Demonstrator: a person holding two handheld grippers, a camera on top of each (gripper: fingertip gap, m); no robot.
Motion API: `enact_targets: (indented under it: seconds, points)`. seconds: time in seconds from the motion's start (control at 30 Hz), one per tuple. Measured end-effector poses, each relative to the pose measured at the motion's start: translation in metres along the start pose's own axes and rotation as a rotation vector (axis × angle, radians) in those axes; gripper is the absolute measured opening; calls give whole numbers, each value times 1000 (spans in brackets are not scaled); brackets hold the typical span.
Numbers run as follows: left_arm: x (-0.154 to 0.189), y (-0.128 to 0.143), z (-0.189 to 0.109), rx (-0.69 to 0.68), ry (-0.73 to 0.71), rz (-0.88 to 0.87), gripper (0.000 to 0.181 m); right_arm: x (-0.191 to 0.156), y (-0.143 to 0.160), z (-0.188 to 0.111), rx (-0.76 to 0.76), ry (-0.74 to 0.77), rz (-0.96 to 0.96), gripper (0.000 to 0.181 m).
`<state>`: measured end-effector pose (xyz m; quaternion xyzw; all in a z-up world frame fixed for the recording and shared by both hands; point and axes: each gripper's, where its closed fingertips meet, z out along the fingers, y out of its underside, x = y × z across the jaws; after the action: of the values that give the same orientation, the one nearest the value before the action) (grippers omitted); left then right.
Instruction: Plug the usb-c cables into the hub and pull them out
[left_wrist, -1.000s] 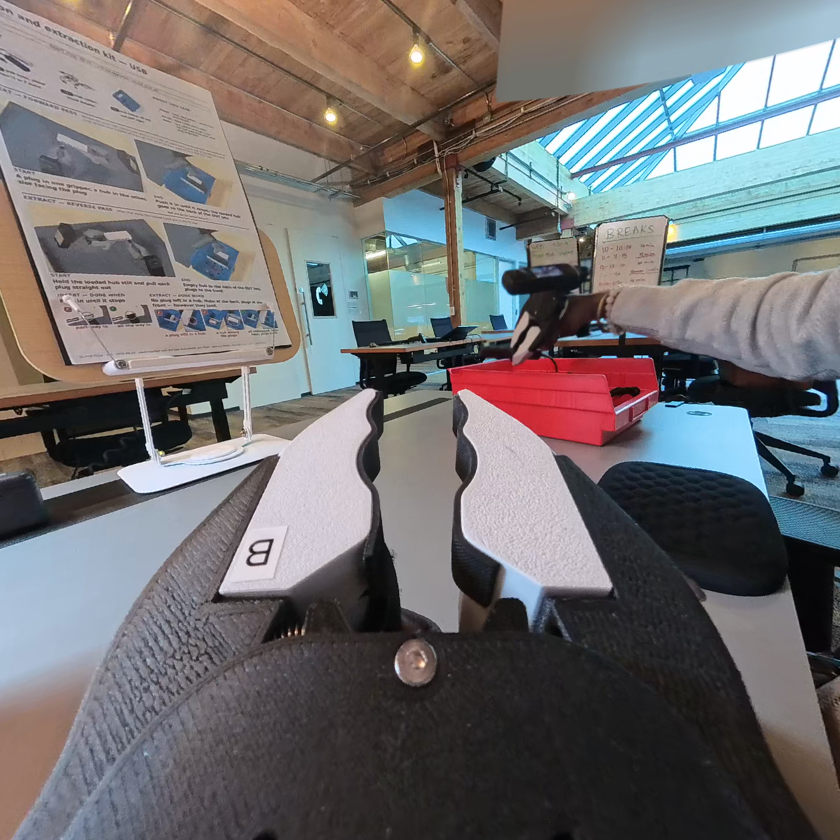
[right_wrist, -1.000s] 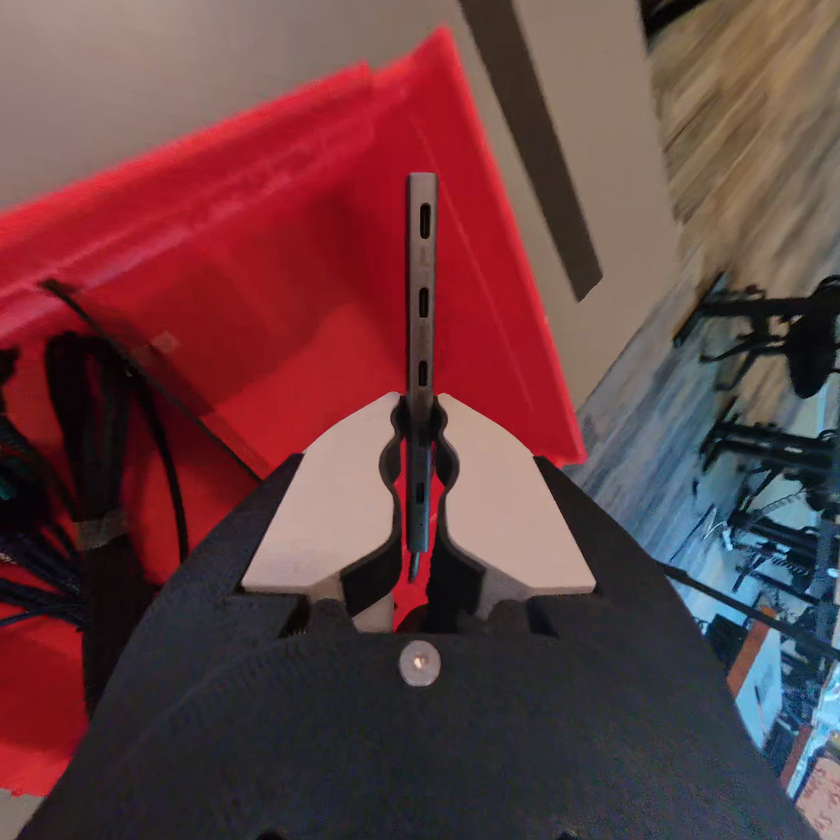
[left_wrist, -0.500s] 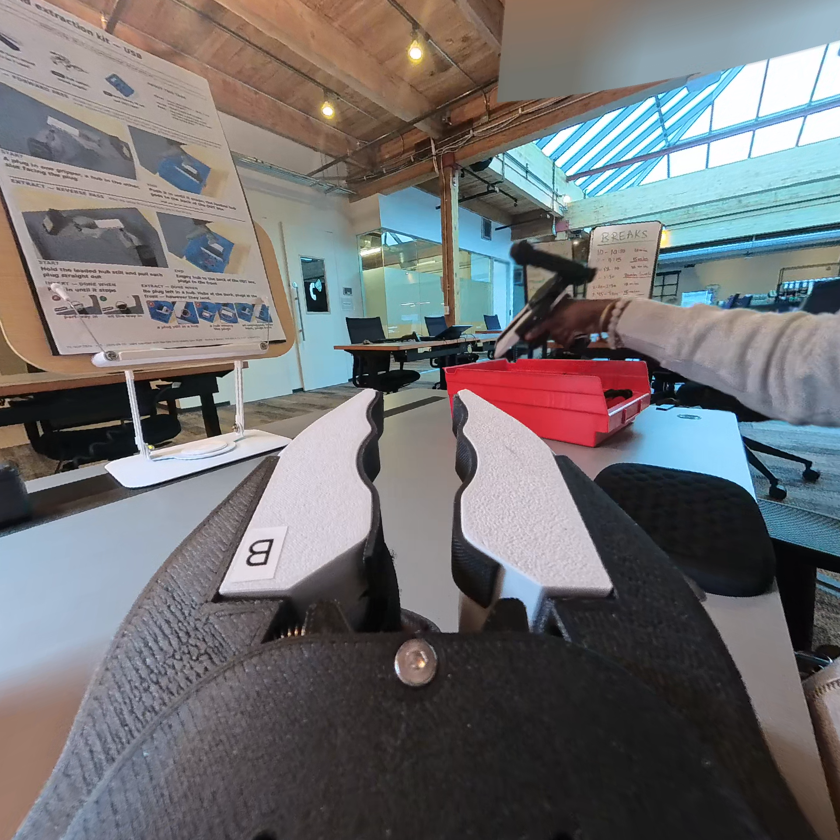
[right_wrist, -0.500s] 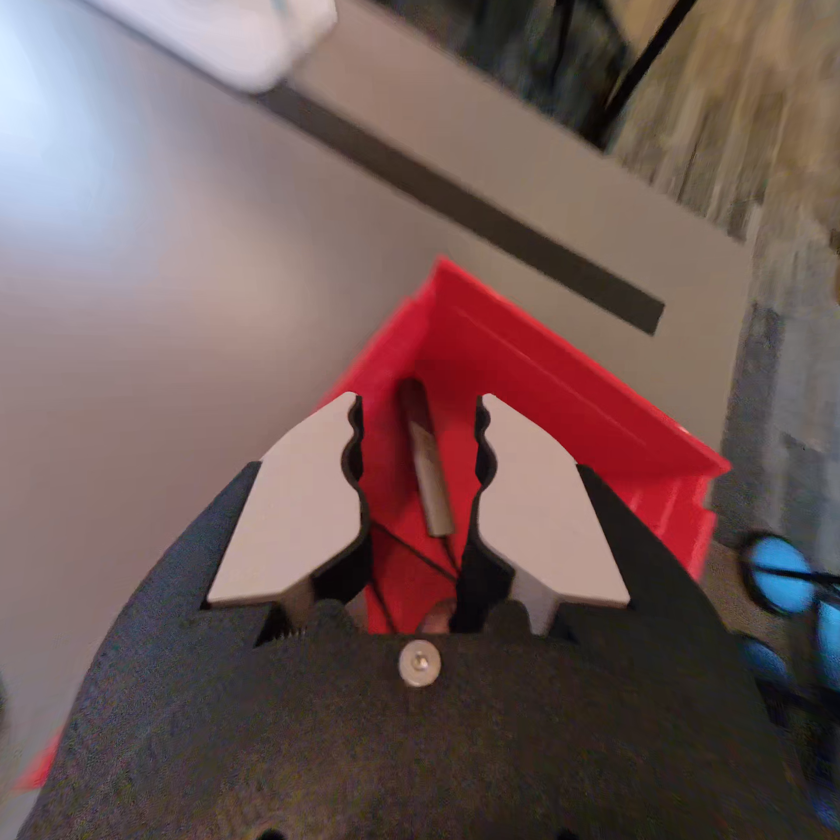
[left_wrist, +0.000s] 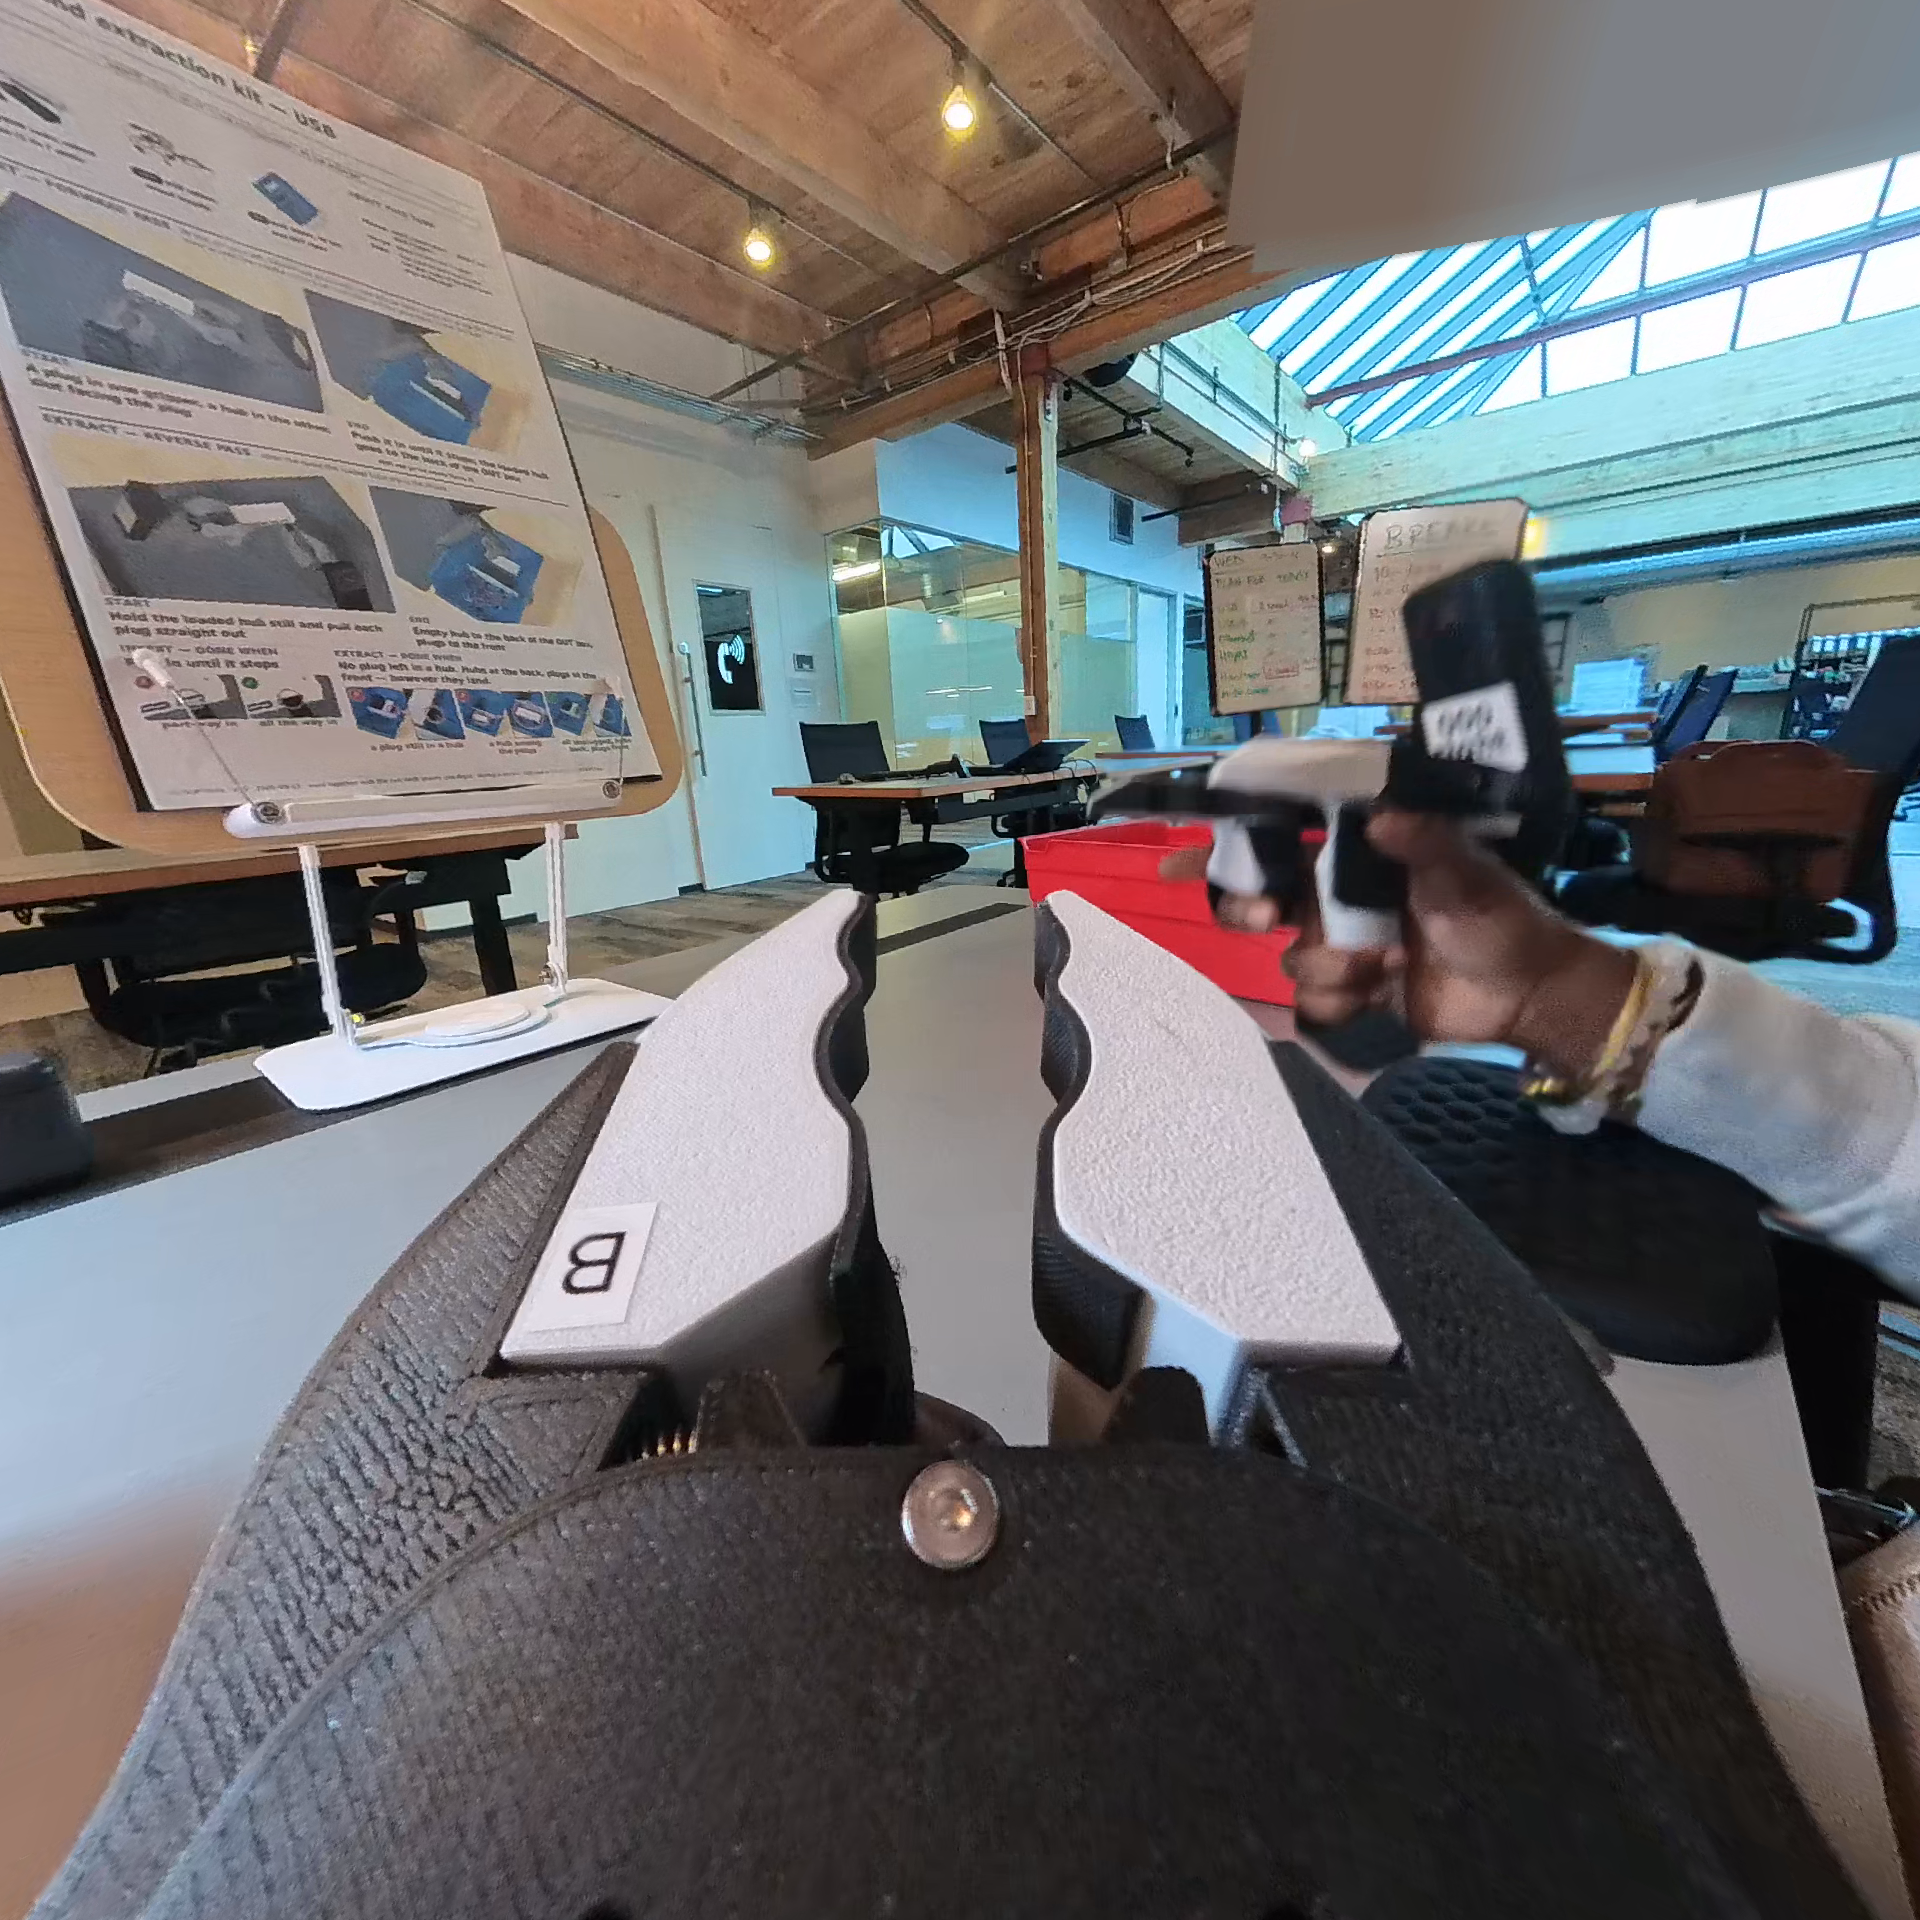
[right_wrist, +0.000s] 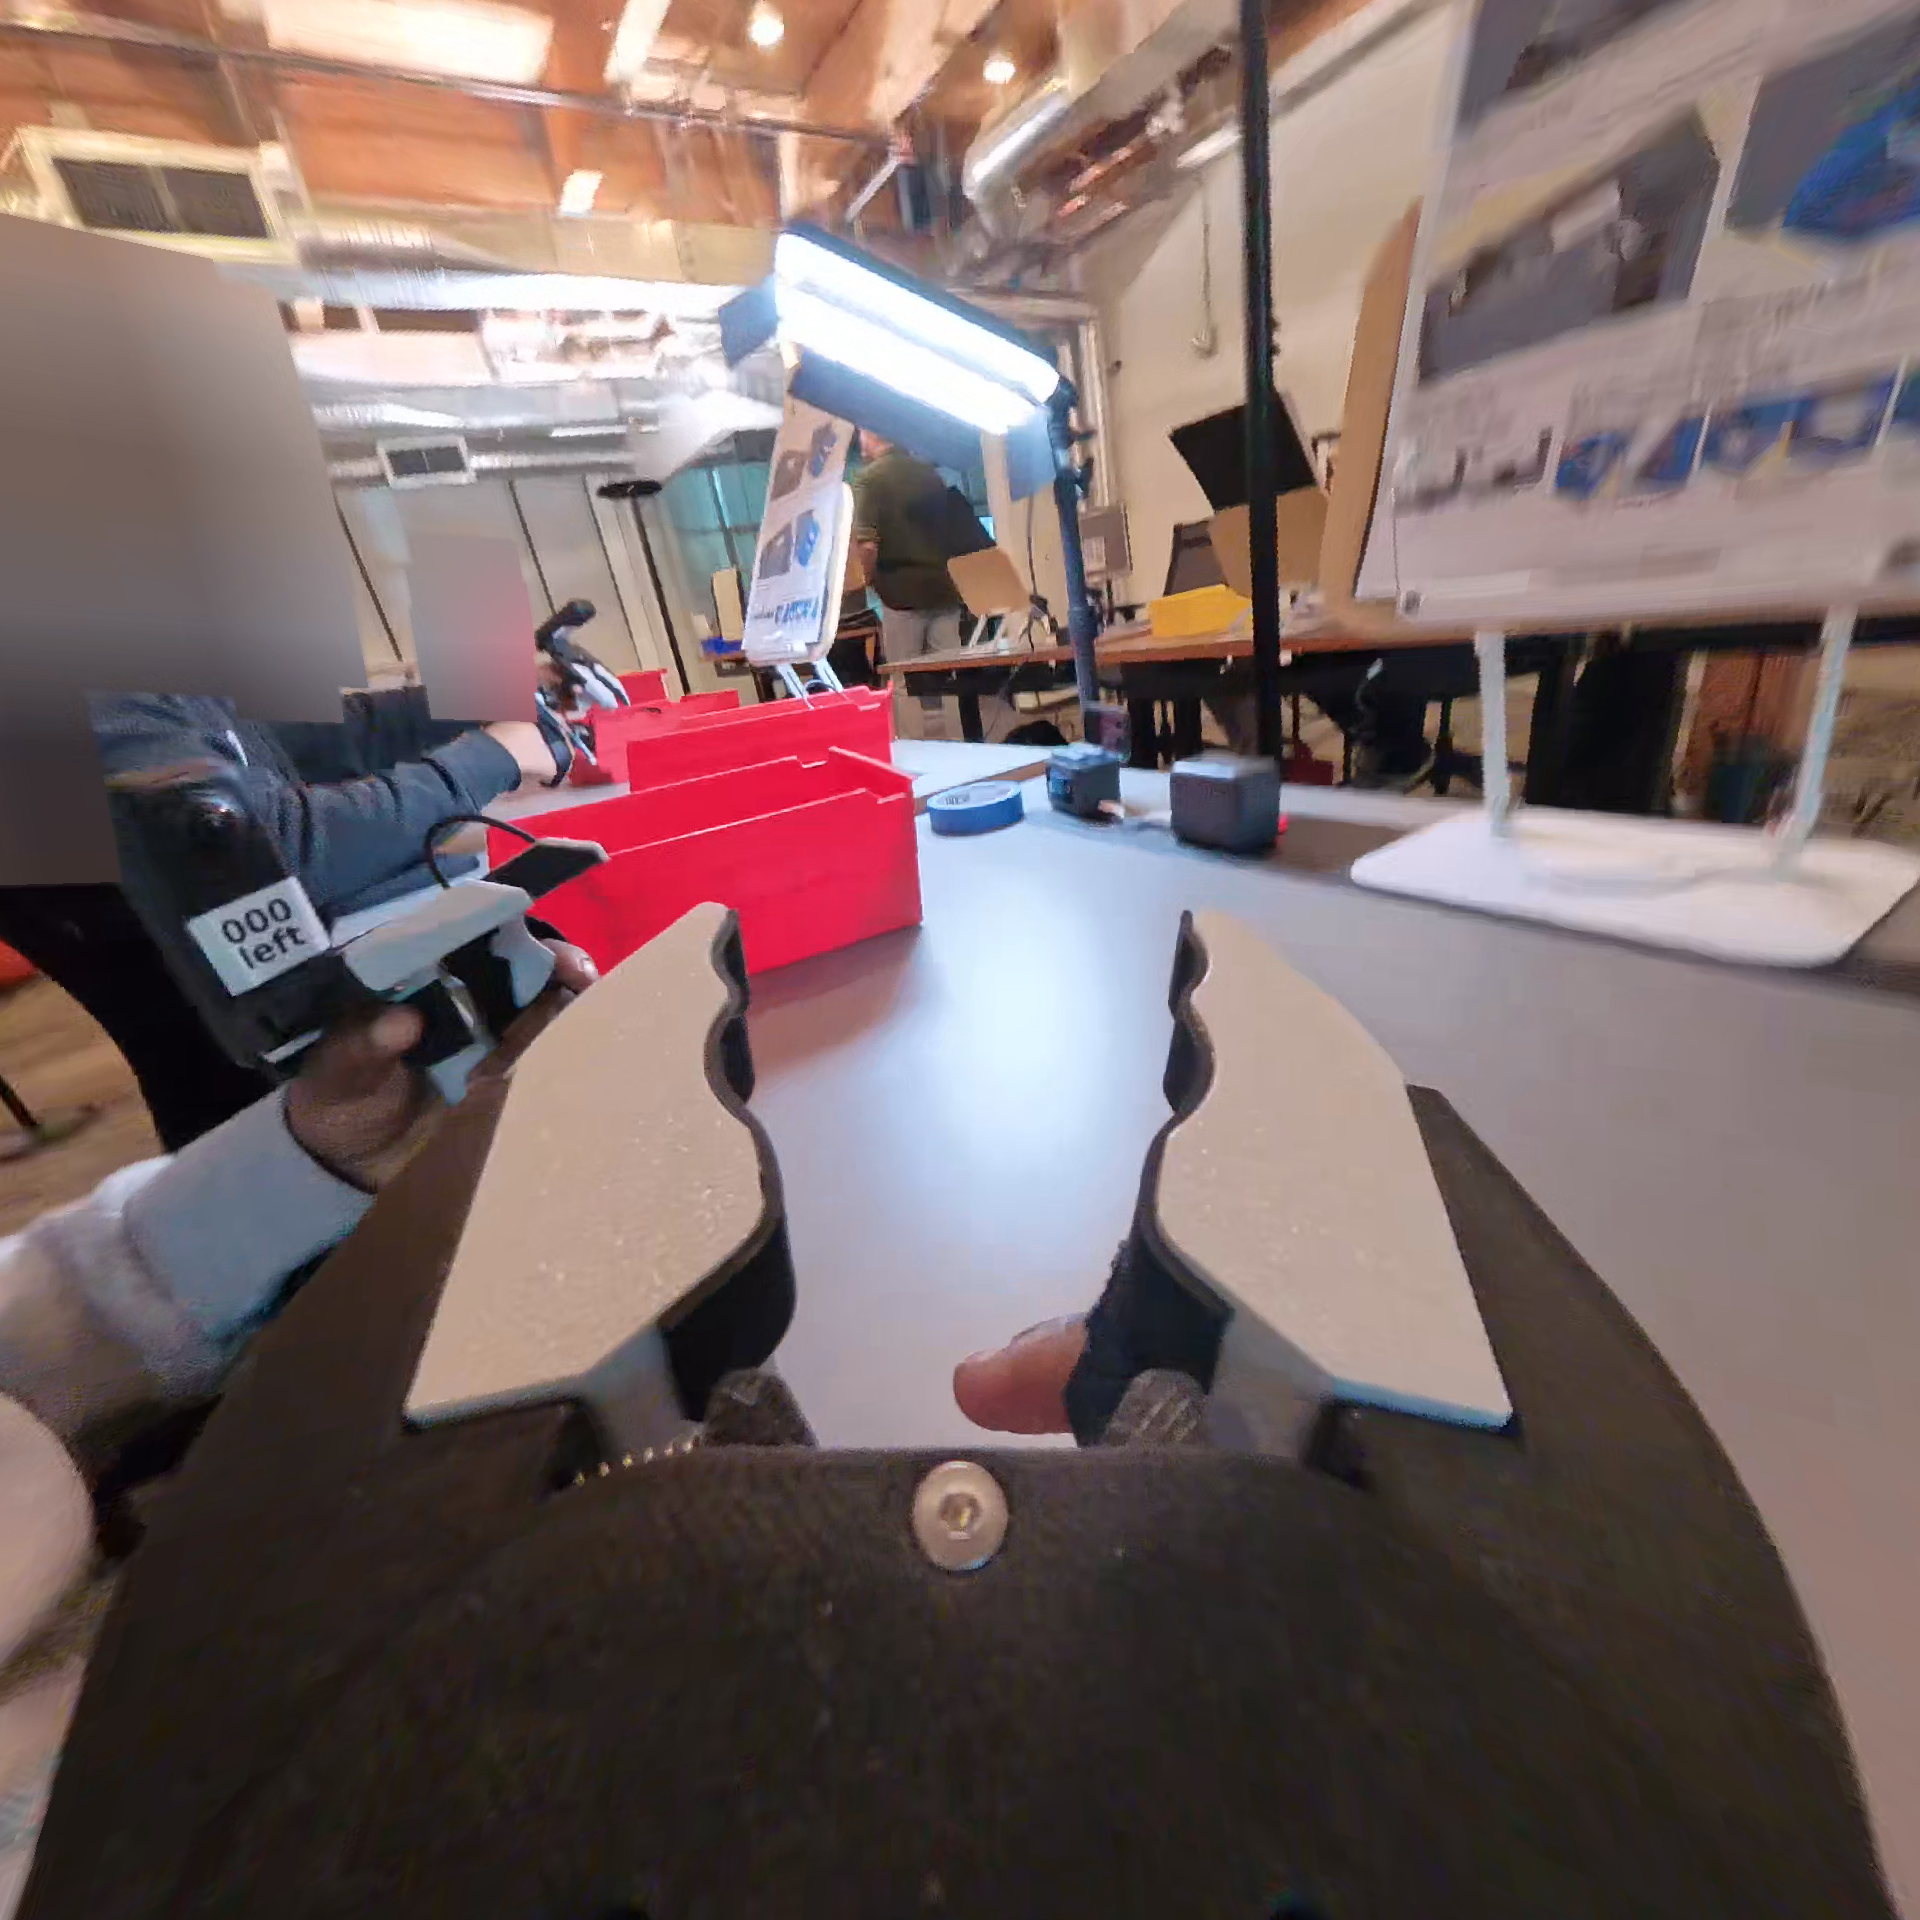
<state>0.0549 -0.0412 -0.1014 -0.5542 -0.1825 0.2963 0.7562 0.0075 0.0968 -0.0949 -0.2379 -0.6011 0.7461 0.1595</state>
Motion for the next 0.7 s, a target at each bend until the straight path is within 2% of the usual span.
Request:
enact_targets:
  seconds: [0.03,0.1,0.17,0.2,0.33,0.4,0.43,0.5,0.6,0.7]
  points:
    - [0,0,0,-1,2,-6,29,-5,10,4,-27,-26,44,83]
    - [1,-4,-1,-1,14,-14,30,-20,10,7,-58,-103,9,85]
    - [9,-21,-6,-5,70,11,37,-12,9,7,-38,-41,-61,78]
    - [14,-40,-12,27,100,48,46,-9,12,7,-44,-26,-61,78]
    - [2,-132,-60,168,12,271,49,-8,12,6,-43,-45,-10,82]
    - [-19,-163,-87,128,-72,389,48,-9,11,5,-31,-50,-12,80]
    - [-36,-169,-98,56,-128,454,48,-11,10,4,-27,-61,-11,80]
    - [-83,-160,-121,-190,-225,567,47,-12,8,4,-16,-70,-3,80]
    - [-165,-108,-164,-620,-291,516,43,-10,10,5,-20,-71,20,80]
    - [-228,-58,-195,-877,-311,618,27,-15,4,3,16,-125,70,79]
